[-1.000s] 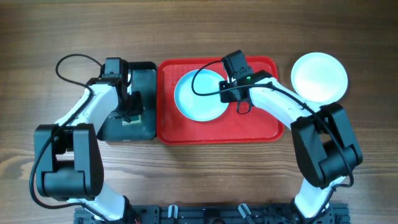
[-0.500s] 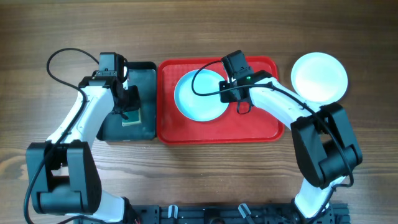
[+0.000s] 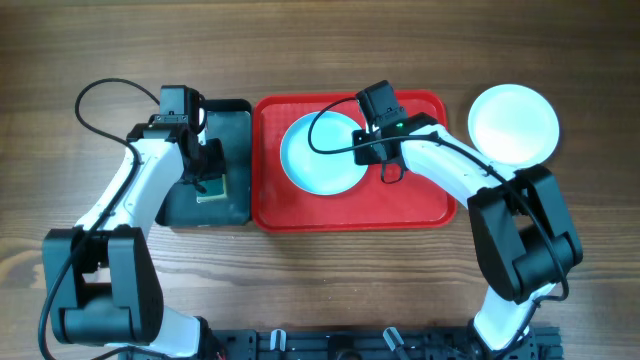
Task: Clean dirty plates on tray and stack at the side
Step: 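Rub the sponge in the water of the black tray with left gripper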
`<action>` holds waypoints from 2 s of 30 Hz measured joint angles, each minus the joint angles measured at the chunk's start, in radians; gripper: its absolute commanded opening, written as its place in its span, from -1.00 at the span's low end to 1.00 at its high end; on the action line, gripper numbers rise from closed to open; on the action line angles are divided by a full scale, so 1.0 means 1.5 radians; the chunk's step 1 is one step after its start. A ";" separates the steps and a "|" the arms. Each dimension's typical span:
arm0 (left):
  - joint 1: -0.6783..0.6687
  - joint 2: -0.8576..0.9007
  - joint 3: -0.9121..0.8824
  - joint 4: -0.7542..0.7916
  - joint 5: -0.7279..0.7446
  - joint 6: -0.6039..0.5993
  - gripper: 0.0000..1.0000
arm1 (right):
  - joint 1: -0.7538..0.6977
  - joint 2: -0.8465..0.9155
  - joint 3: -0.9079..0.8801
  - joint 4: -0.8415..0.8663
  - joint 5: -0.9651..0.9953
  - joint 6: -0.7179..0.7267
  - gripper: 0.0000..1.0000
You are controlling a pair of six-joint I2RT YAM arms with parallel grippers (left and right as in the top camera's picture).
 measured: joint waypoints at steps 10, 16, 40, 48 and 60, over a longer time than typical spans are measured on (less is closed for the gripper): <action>0.000 0.000 0.000 0.000 -0.002 0.000 -0.41 | 0.000 0.000 0.000 0.000 0.000 0.000 -0.85; 0.000 0.000 -0.019 0.012 -0.017 0.000 -0.36 | 0.000 0.000 0.000 0.000 0.000 0.000 -0.85; 0.000 0.000 -0.052 0.051 -0.023 -0.002 -0.53 | 0.000 0.000 0.000 0.000 0.000 0.000 -0.85; 0.000 0.000 -0.032 0.032 -0.023 -0.005 -0.42 | 0.000 0.000 0.000 0.000 0.000 0.000 -0.85; 0.000 -0.001 -0.040 0.058 -0.021 -0.004 -0.48 | 0.000 0.000 0.000 0.000 0.000 0.000 -0.85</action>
